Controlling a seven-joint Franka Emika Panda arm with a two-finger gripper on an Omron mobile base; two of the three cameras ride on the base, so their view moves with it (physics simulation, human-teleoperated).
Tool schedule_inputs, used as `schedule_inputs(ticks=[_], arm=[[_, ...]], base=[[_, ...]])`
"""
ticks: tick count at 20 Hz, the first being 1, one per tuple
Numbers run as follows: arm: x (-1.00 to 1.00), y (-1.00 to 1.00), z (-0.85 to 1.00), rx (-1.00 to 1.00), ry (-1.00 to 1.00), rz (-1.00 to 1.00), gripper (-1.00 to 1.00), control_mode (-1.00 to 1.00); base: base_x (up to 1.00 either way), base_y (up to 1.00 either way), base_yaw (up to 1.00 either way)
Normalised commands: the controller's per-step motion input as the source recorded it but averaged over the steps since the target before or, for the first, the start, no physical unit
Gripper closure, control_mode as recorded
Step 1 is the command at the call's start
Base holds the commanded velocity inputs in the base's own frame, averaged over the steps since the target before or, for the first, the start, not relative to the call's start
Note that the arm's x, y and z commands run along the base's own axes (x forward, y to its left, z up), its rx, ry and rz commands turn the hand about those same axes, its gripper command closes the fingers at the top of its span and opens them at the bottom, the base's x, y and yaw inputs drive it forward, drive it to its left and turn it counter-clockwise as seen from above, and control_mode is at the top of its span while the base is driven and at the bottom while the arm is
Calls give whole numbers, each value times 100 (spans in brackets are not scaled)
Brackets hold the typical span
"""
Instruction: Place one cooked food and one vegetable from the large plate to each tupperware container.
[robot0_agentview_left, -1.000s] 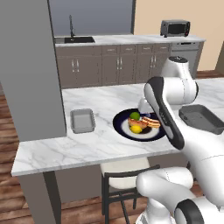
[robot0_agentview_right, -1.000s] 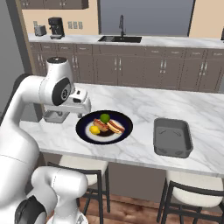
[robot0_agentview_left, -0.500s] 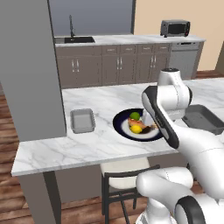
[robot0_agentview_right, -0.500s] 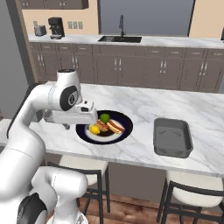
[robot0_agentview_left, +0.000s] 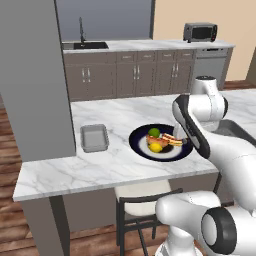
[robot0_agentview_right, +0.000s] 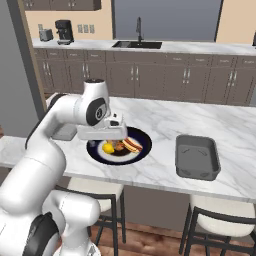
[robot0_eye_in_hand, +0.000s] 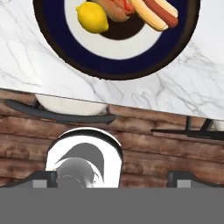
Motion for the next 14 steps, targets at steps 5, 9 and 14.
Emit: schedule_inputs(ticks=[5, 9, 14], arm=[[42, -3, -19, 0, 0, 5, -100, -100], [38, -6, -27, 0, -4, 5, -100, -100], [29, -19, -27, 0, -2, 8, -100, -100]], base=[[0, 0, 0], [0, 0, 0], [0, 0, 0]])
